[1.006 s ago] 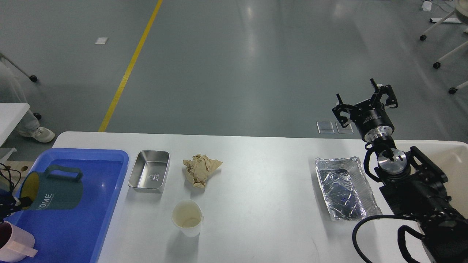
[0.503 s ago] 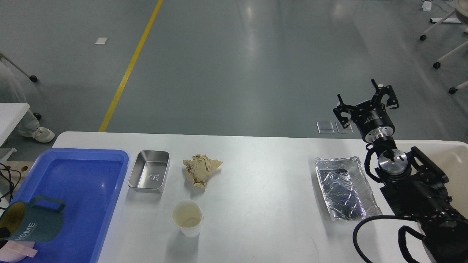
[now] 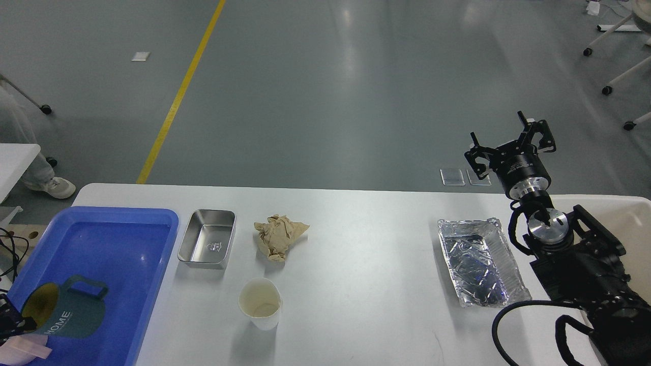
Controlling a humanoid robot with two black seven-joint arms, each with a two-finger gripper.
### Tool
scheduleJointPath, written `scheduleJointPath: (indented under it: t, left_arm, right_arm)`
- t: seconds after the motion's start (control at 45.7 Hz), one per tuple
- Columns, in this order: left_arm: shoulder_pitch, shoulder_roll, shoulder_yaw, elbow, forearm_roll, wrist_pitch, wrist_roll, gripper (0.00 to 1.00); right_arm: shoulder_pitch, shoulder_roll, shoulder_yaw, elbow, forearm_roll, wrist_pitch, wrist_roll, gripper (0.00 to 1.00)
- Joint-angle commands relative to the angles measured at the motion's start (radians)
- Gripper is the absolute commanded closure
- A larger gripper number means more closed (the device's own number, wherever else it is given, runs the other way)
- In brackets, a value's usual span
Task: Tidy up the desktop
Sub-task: 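Lower the teal mug into the blue bin and release it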
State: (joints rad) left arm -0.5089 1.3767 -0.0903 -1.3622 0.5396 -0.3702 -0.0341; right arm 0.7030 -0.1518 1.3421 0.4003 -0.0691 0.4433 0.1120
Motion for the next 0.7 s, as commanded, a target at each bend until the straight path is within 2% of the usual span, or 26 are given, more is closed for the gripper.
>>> scheduleJointPath:
  t: [0.0,0.35,0.678]
  left_arm:
    - [0.004,-0.031,0.004,0.0,0.003,0.0,0.034,1.0]
    - [0.004,-0.05,0.009,0.008,0.008,0.008,0.091,1.0]
    - [0.013,-0.065,0.012,0.029,0.017,0.008,0.098,0.99]
  right_arm:
    - [0.0,-0.008,0.0,0.0,0.0,0.0,0.0,0.0]
    - [0.0,-0.014,-0.001,-0.002,-0.001,0.0,0.0,0.0]
    - [0.001,-0.014,0.0,0.0,-0.001,0.0,0.0,0.0]
